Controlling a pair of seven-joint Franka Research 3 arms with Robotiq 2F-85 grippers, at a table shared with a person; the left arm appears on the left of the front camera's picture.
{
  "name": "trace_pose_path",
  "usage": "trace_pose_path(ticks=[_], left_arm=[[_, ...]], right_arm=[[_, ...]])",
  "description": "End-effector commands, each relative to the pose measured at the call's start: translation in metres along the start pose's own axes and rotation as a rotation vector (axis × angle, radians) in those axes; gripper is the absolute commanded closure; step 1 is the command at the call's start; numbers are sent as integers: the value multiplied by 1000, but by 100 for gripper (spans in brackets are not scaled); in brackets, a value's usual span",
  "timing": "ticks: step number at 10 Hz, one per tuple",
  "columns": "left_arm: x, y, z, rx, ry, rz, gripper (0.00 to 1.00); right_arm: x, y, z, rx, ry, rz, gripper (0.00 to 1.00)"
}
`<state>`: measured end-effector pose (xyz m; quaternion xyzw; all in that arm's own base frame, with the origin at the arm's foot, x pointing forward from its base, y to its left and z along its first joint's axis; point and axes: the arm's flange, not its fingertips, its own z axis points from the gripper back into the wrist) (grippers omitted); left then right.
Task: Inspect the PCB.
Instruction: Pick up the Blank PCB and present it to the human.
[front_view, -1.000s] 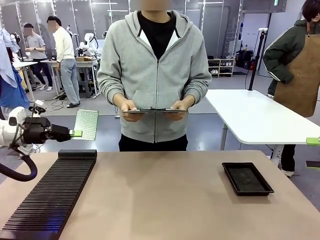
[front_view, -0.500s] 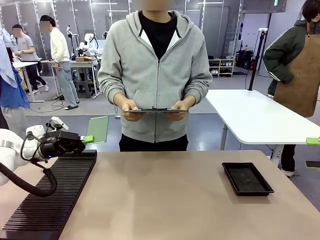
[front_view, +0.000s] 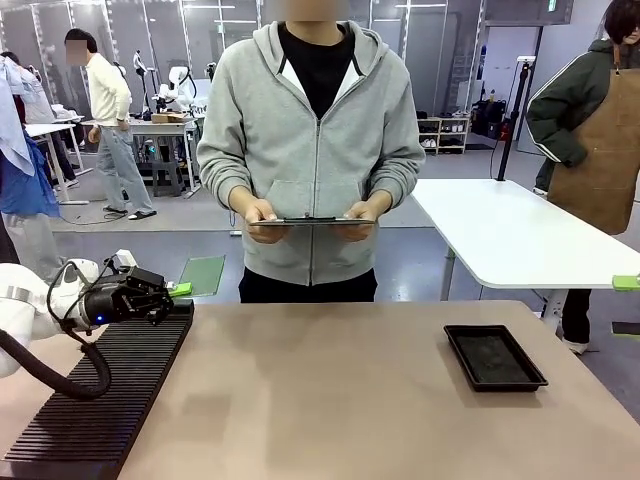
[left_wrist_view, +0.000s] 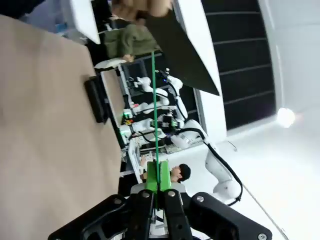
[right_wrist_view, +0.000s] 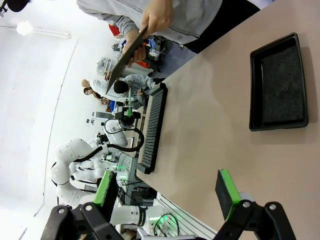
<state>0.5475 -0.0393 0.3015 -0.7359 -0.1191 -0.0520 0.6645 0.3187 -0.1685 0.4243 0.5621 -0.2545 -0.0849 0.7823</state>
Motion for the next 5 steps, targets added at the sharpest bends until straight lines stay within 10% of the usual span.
trace_pose_path(ticks=[1, 5], left_arm=[[-2, -10, -8, 39, 7, 14, 98], [1, -3, -5, 35, 13, 1, 98]], right_arm=[[-2, 2, -2, 15, -12, -1, 0], [-2, 2, -2, 15, -12, -1, 0]])
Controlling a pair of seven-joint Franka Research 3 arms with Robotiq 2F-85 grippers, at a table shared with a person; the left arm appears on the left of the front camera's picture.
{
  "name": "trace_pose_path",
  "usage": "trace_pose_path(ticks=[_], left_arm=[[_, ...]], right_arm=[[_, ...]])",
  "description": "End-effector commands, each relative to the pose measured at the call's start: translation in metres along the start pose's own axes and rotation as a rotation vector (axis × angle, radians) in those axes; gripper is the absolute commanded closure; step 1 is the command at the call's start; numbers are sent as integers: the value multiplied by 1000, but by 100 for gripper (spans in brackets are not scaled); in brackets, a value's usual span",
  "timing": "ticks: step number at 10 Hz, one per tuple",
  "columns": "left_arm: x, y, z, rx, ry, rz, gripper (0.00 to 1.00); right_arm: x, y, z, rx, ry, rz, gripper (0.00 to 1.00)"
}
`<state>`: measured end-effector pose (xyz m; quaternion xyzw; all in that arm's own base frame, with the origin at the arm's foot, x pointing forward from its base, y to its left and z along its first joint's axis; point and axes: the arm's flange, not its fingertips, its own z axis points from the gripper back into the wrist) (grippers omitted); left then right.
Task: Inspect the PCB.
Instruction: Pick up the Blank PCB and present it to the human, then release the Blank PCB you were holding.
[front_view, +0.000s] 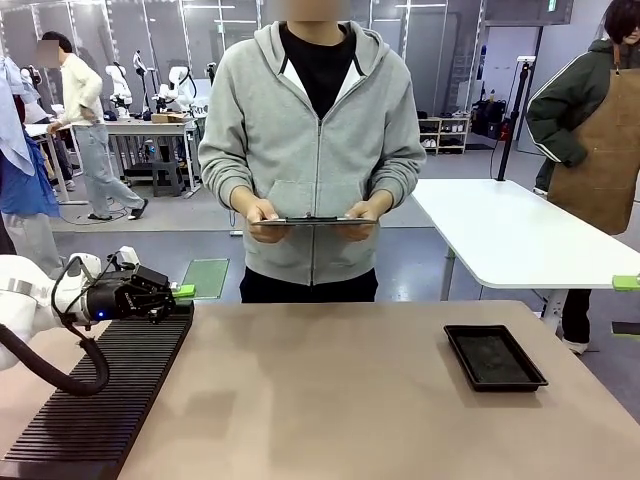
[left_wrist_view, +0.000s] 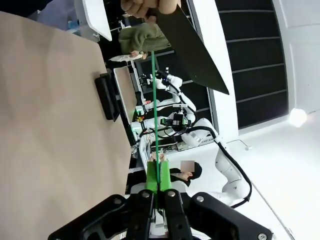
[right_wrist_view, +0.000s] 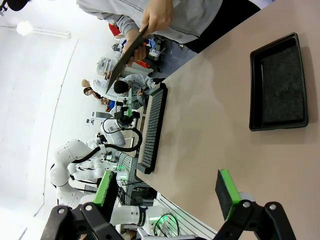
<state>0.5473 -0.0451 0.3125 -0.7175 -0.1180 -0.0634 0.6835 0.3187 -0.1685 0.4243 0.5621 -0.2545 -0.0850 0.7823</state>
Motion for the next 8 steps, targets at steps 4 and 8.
trace_pose_path(ticks=[4, 8], left_arm=[[-1, 7, 1, -14, -12, 17, 98], [-1, 7, 1, -14, -12, 17, 98]], right_arm=[[-2, 2, -2, 15, -12, -1, 0], [-2, 2, -2, 15, -12, -1, 0]])
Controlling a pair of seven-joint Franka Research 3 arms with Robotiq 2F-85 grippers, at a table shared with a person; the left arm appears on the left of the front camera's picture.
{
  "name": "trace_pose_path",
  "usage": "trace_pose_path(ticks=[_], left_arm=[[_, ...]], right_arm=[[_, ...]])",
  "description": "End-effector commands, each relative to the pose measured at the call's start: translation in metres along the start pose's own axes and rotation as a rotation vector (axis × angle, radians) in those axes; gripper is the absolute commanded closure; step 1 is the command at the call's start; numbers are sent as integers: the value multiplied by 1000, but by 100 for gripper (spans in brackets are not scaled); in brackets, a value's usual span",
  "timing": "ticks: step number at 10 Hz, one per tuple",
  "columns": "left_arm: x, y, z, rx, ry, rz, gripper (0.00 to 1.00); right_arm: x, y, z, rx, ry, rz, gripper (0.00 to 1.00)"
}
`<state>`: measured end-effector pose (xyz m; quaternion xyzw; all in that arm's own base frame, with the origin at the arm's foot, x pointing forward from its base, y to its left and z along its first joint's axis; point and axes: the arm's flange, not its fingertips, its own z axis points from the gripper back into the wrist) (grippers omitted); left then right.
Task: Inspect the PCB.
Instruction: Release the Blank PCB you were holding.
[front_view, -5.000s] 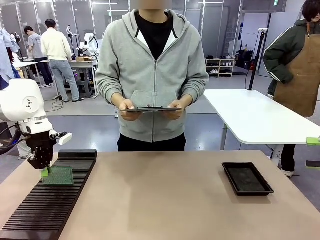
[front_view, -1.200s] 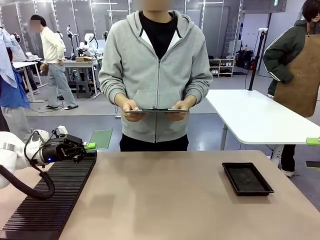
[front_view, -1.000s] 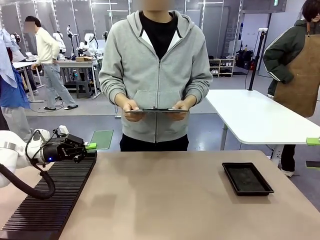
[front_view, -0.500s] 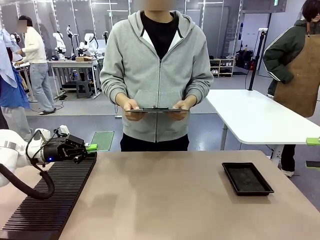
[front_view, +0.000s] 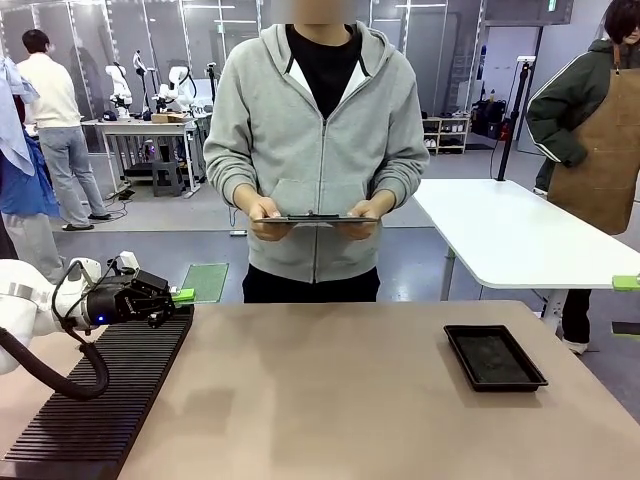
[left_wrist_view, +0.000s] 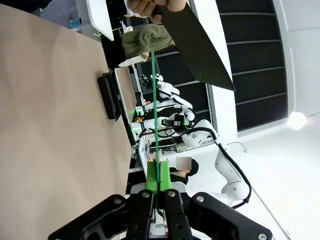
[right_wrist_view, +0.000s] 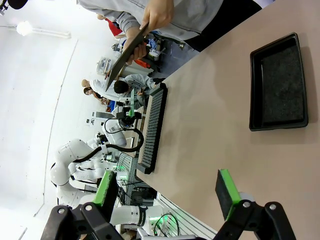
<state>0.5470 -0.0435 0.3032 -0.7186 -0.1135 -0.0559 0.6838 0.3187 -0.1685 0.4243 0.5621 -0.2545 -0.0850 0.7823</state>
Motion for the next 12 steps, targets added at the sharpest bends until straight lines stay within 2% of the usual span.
trace_pose_path(ticks=[1, 12], left_arm=[[1, -2, -1, -15, -7, 0, 98], [1, -2, -1, -15, -7, 0, 98]], right_arm=[[-2, 2, -2, 15, -12, -1, 0], [-2, 2, -2, 15, -12, -1, 0]])
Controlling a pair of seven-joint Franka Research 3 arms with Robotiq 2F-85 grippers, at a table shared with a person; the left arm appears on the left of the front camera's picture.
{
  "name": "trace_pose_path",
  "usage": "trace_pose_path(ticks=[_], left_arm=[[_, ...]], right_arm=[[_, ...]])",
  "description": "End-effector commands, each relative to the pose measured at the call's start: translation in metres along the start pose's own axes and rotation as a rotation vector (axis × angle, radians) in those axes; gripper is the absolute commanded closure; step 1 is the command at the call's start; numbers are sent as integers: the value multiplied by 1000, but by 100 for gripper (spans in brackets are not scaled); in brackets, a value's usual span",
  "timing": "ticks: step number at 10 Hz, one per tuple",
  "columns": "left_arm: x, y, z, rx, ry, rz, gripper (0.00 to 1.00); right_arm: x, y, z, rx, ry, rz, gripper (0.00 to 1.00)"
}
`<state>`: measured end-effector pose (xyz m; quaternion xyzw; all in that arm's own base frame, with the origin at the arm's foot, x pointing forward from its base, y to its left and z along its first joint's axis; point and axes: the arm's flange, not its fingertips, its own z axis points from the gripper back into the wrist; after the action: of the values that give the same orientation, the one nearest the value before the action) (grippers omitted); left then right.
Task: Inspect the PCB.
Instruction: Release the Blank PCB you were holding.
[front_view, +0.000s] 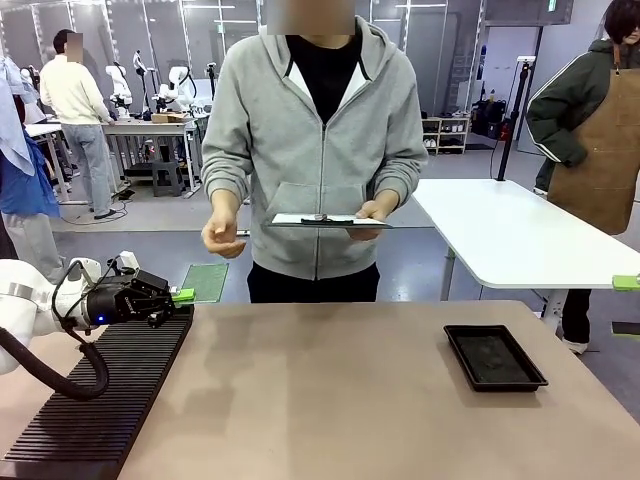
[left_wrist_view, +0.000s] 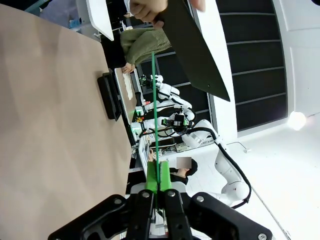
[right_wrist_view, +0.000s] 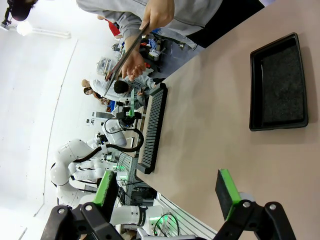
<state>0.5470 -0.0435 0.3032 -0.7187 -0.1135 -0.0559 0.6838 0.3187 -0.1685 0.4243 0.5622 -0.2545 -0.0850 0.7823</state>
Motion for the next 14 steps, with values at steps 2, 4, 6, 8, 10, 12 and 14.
trace_pose_path(ticks=[2, 4, 6, 8, 10, 12, 14], left_arm=[[1, -2, -1, -15, -7, 0, 98], [1, -2, -1, -15, -7, 0, 98], [1, -2, -1, -15, -7, 0, 98], [1, -2, -1, -15, -7, 0, 98], [1, -2, -1, -15, -7, 0, 98], [1, -2, -1, -15, -7, 0, 98], [1, -2, -1, -15, -7, 0, 98]], right_arm=[[-2, 2, -2, 15, -12, -1, 0], [-2, 2, -2, 15, -12, -1, 0], [-2, 2, -2, 15, -12, -1, 0], [-2, 2, -2, 15, -12, -1, 0], [-2, 2, -2, 15, -12, -1, 0], [-2, 2, -2, 15, -12, -1, 0], [-2, 2, -2, 15, -12, -1, 0]])
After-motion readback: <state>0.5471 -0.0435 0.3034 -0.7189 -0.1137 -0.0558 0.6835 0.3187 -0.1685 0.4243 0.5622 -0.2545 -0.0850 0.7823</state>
